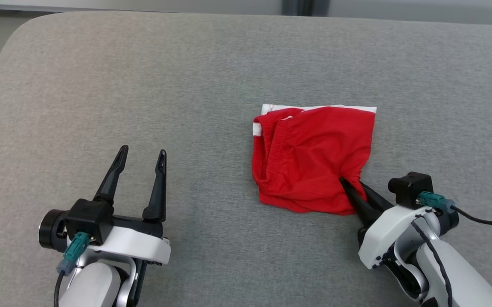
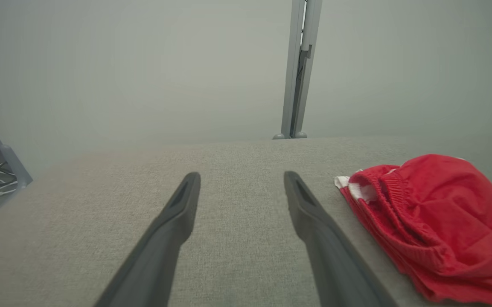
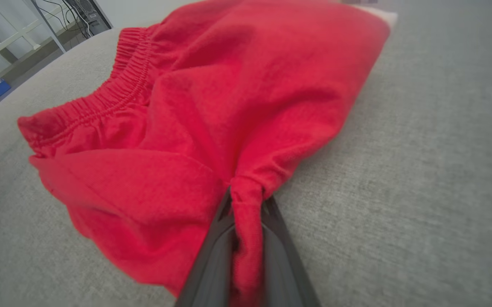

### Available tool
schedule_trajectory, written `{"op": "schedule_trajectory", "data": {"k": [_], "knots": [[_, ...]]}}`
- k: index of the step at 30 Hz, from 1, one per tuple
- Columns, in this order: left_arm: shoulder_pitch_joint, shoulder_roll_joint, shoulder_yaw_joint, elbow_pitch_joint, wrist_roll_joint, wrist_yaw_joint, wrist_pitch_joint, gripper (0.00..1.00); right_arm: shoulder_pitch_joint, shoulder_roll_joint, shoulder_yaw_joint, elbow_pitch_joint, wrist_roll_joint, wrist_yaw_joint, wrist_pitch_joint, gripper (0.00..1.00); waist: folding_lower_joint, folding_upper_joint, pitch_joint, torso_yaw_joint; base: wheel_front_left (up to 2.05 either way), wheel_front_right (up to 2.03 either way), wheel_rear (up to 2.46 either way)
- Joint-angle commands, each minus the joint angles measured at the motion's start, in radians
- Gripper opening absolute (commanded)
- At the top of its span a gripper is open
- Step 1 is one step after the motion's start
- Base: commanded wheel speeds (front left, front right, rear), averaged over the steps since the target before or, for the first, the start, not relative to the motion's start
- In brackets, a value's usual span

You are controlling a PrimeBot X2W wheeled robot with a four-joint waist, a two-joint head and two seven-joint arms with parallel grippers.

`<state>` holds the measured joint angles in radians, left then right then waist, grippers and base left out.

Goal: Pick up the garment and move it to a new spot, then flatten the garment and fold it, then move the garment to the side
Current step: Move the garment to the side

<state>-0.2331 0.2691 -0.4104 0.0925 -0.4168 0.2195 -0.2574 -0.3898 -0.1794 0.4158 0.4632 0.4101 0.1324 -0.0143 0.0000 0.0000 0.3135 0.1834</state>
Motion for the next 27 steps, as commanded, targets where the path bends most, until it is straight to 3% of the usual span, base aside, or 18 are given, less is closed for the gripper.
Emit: {"op": "schedule_trajectory", "data": {"k": [1, 8, 17, 27], "knots": [[-0.013, 0.010, 0.006, -0.006, 0.009, -0.006, -0.006, 1.00, 0.010, -0.031, 0.001, -0.008, -0.013, -0.003, -0.009, 0.00, 0.0000, 0.0000, -0.005, -0.039, 0.00, 0.00, 0.00], [-0.012, 0.032, 0.008, -0.039, 0.024, -0.002, 0.001, 1.00, 0.042, -0.092, 0.020, -0.091, -0.075, -0.003, -0.007, 0.00, 0.0000, 0.0000, 0.001, -0.165, 0.00, 0.00, 0.00], [-0.036, 0.094, 0.007, -0.118, 0.054, 0.008, 0.067, 1.00, 0.061, -0.236, 0.025, -0.197, -0.157, -0.002, 0.041, 0.00, 0.0000, 0.0000, 0.057, -0.381, 0.00, 0.00, 0.00], [-0.072, 0.140, -0.001, -0.175, 0.076, 0.008, 0.133, 1.00, -0.102, -0.357, 0.091, -0.243, -0.203, -0.002, 0.005, 0.00, 0.0000, 0.0000, 0.112, -0.500, 0.00, 0.00, 0.00]]}}
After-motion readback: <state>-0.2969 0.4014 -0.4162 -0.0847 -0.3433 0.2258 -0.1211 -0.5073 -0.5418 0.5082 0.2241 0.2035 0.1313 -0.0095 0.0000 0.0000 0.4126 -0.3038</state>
